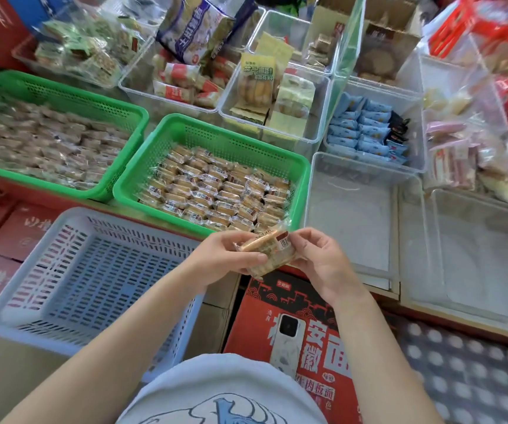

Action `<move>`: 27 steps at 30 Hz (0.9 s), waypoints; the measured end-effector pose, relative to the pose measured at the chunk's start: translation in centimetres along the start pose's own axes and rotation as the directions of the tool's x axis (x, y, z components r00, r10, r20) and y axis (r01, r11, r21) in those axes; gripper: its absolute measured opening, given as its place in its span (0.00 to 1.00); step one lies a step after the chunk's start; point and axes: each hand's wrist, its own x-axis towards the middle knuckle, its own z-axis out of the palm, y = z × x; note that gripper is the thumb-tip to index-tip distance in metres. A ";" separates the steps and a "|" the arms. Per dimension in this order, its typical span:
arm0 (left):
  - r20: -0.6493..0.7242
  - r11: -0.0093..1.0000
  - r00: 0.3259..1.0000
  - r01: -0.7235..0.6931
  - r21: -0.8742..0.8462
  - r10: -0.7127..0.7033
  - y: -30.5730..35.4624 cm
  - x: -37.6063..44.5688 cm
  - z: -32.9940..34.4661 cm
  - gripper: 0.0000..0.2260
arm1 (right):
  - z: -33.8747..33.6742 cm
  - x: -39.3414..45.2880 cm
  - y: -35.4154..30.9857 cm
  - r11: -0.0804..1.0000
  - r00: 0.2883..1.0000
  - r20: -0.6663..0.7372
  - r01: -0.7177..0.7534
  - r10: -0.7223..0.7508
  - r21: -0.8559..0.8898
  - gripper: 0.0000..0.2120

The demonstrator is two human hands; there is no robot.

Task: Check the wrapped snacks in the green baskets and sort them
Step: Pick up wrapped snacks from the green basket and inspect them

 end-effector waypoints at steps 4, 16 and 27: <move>-0.083 0.949 0.996 -0.035 -0.313 0.009 -0.4 -0.7 -0.2 0.24 | 0.2 -0.7 0.7 0.968 0.984 -0.140 0.074 -0.110 -0.241 0.07; -0.099 0.862 0.993 0.007 -0.506 -0.066 -1.1 -2.1 -0.5 0.11 | 1.5 -2.6 2.3 0.984 0.974 -0.207 0.058 -0.092 -0.166 0.09; 0.087 0.851 0.996 0.019 -0.525 0.032 -0.5 -4.0 -2.5 0.06 | 3.6 -4.4 1.1 0.995 0.996 0.074 0.045 -0.051 0.087 0.08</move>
